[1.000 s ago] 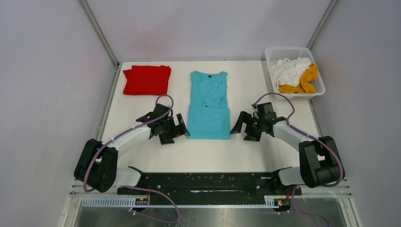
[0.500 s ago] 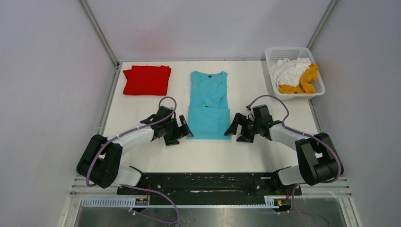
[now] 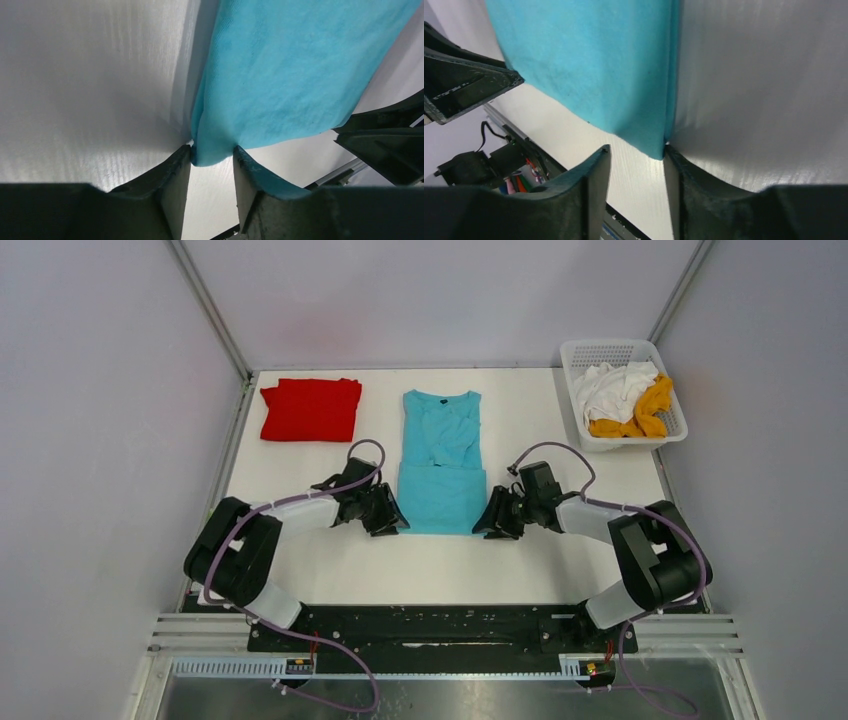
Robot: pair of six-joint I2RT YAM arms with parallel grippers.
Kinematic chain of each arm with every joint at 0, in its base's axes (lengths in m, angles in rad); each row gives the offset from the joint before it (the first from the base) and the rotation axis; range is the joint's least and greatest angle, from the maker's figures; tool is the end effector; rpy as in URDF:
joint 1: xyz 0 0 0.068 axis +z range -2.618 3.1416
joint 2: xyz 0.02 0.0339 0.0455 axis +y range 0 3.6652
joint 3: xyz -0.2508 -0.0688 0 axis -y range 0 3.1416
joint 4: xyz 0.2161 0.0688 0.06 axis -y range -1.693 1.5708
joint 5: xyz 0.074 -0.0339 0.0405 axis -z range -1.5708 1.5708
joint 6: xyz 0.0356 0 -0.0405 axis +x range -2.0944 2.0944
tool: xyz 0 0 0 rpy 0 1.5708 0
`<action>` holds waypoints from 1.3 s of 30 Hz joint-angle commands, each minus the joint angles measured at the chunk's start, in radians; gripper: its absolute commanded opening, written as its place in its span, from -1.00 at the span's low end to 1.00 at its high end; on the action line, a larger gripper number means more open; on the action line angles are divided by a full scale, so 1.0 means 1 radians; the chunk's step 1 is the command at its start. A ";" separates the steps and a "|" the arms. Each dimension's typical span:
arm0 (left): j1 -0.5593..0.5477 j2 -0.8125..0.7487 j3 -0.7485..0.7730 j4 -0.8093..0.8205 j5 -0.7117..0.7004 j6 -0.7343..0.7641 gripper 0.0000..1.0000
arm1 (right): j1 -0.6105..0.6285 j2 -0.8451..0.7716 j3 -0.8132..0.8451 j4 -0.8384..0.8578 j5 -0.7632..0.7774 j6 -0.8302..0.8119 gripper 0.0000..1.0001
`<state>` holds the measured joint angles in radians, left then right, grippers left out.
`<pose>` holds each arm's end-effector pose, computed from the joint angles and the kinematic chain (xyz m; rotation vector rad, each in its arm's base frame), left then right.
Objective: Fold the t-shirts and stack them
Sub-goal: Grab one side of the 2/3 rectangular tshirt with both arms, then fold the long partially folded tshirt into a neat square
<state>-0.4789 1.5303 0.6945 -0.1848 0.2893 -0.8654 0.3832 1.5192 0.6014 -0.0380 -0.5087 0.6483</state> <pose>0.2223 -0.1269 0.1519 -0.4212 2.7468 -0.8045 0.2223 0.1083 0.1429 0.1344 2.6759 1.0221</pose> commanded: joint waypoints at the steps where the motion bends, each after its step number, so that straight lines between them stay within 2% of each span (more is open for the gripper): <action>1: -0.006 0.086 0.008 -0.055 -0.031 0.032 -0.34 | 0.014 0.048 0.008 -0.067 0.088 -0.041 -0.11; 6: -0.006 0.117 0.016 -0.056 -0.028 0.026 -1.00 | 0.016 0.071 0.010 -0.046 0.123 -0.046 -0.51; 12: -0.008 0.084 0.004 -0.057 -0.016 0.031 -1.00 | 0.016 0.065 -0.009 -0.009 0.084 -0.059 -1.00; 17: -0.057 -0.087 -0.105 -0.092 0.011 0.028 -1.00 | 0.056 -0.110 -0.079 -0.140 0.005 -0.113 -1.00; 19: -0.081 -0.206 -0.157 -0.142 0.048 0.024 -1.00 | 0.082 -0.218 -0.119 -0.222 -0.036 -0.105 -1.00; 21: -0.106 -0.389 -0.182 -0.249 0.044 0.009 -1.00 | 0.115 -0.342 -0.139 -0.359 -0.090 -0.104 -1.00; 25: -0.158 -0.676 -0.122 -0.474 0.016 -0.019 -1.00 | 0.155 -0.611 -0.073 -0.646 -0.117 -0.131 -1.00; 28: -0.166 -0.758 -0.041 -0.530 0.019 -0.030 -1.00 | 0.155 -0.743 0.017 -0.695 -0.125 -0.137 -1.00; 31: -0.166 -0.726 0.034 -0.522 -0.021 -0.010 -1.00 | 0.154 -0.749 0.115 -0.691 -0.055 -0.151 -1.00; 35: -0.137 -0.578 0.190 -0.491 -0.123 0.050 -1.00 | 0.113 -0.599 0.218 -0.651 0.000 -0.185 -1.00; 39: -0.052 -0.390 0.326 -0.435 -0.140 0.107 -1.00 | -0.006 -0.456 0.273 -0.460 -0.067 -0.143 -1.00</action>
<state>-0.6003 1.0107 0.8898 -0.6811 0.2283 -0.8307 0.4717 0.9463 0.8223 -0.6464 -0.5613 0.4953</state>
